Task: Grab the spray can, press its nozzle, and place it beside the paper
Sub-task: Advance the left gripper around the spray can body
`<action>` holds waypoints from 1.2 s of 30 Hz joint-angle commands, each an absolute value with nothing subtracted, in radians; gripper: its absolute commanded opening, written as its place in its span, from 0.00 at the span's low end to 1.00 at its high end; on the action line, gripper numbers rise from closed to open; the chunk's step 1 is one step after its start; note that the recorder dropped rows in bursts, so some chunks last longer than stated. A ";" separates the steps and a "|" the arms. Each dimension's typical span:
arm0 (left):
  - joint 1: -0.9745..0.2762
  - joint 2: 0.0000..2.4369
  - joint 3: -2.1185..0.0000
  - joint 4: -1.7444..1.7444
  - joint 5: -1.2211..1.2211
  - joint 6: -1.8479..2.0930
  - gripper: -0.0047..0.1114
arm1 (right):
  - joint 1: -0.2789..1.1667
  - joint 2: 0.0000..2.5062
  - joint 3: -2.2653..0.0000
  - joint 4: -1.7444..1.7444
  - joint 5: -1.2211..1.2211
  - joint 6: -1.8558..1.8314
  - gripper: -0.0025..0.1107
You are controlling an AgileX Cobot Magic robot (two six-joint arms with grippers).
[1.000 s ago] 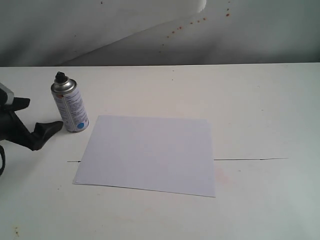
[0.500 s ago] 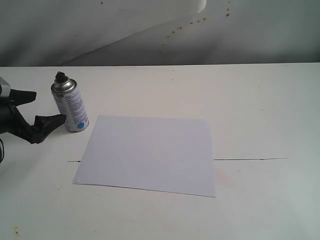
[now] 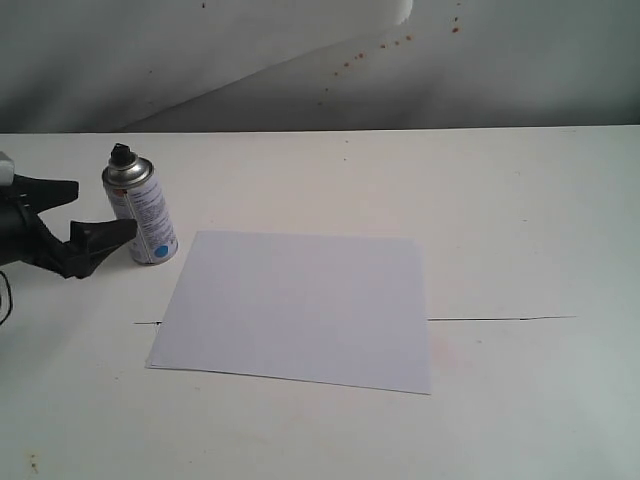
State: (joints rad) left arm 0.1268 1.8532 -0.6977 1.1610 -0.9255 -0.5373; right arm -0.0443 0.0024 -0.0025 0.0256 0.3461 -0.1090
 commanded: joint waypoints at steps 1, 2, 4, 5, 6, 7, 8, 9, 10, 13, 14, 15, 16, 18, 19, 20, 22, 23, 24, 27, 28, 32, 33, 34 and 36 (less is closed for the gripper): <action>0.129 1.855 -0.704 1.037 -0.882 -0.566 0.91 | -0.048 0.000 0.000 0.020 0.340 -0.111 0.02; 0.129 1.855 -0.716 1.063 -0.886 -0.566 0.91 | -0.048 0.000 0.000 0.020 0.340 -0.111 0.02; 0.129 1.855 -0.770 1.199 -0.893 -0.643 0.91 | -0.048 0.000 0.000 0.020 0.340 -0.111 0.02; 0.129 1.855 -0.801 1.278 -0.893 -0.689 0.91 | -0.048 0.000 0.000 0.020 0.340 -0.111 0.02; 0.129 1.855 -0.843 1.371 -0.893 -0.739 0.91 | -0.048 0.000 0.000 0.020 0.340 -0.111 0.02; 0.129 1.855 -0.878 1.440 -0.896 -0.771 0.91 | -0.048 0.000 0.000 0.020 0.340 -0.111 0.02; 0.129 1.855 -0.918 1.537 -0.907 -0.807 0.91 | -0.048 0.000 0.000 0.020 0.340 -0.111 0.02; 0.129 1.861 -0.930 1.556 -0.911 -0.813 0.91 | -0.048 0.000 0.000 0.020 0.340 -0.111 0.02; 0.129 1.875 -0.951 1.567 -0.920 -0.813 0.91 | -0.048 0.000 0.000 0.020 0.340 -0.111 0.02; 0.129 1.924 -0.991 1.591 -0.968 -0.807 0.91 | -0.048 0.000 0.000 0.020 0.340 -0.111 0.02; 0.129 1.954 -1.014 1.614 -0.988 -0.807 0.91 | -0.048 0.000 0.000 0.020 0.340 -0.111 0.02; 0.129 1.968 -1.027 1.620 -0.996 -0.807 0.91 | -0.048 0.000 0.000 0.020 0.340 -0.111 0.02; 0.129 1.981 -1.036 1.625 -0.999 -0.807 0.91 | -0.048 0.000 0.000 0.020 0.340 -0.111 0.02; 0.129 2.016 -1.061 1.634 -0.999 -0.803 0.91 | -0.048 0.000 0.000 0.020 0.340 -0.111 0.02; 0.129 2.033 -1.079 1.634 -0.999 -0.798 0.91 | -0.048 0.000 0.000 0.020 0.340 -0.111 0.02; 0.129 2.046 -1.089 1.634 -0.999 -0.794 0.91 | -0.048 0.000 0.000 0.020 0.340 -0.111 0.02; 0.129 2.069 -1.116 1.634 -1.001 -0.784 0.91 | -0.048 0.000 0.000 0.020 0.340 -0.111 0.02; 0.129 2.080 -1.127 1.636 -1.007 -0.784 0.91 | -0.048 0.000 0.000 0.020 0.340 -0.111 0.02; 0.129 2.094 -1.142 1.636 -1.015 -0.784 0.91 | -0.048 0.000 0.000 0.020 0.340 -0.111 0.02; 0.129 2.133 -1.184 1.636 -1.019 -0.784 0.91 | -0.048 0.000 0.000 0.020 0.340 -0.111 0.02; 0.129 2.146 -1.199 1.638 -1.021 -0.784 0.91 | -0.048 0.000 0.000 0.020 0.340 -0.111 0.02; 0.129 2.196 -1.250 1.645 -1.038 -0.784 0.91 | -0.048 0.000 0.000 0.020 0.340 -0.111 0.02; 0.129 2.210 -1.265 1.648 -1.049 -0.784 0.91 | -0.048 0.000 0.000 0.020 0.340 -0.111 0.02; 0.129 2.224 -1.278 1.648 -1.059 -0.784 0.91 | -0.048 0.000 0.000 0.020 0.340 -0.111 0.02; 0.129 2.249 -1.307 1.656 -1.082 -0.784 0.91 | -0.048 0.000 0.000 0.020 0.340 -0.111 0.02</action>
State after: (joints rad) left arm 0.1274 2.2211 -1.2725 1.6470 -1.0416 -0.7872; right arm -0.0443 0.0024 -0.0025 0.0256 0.3461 -0.1090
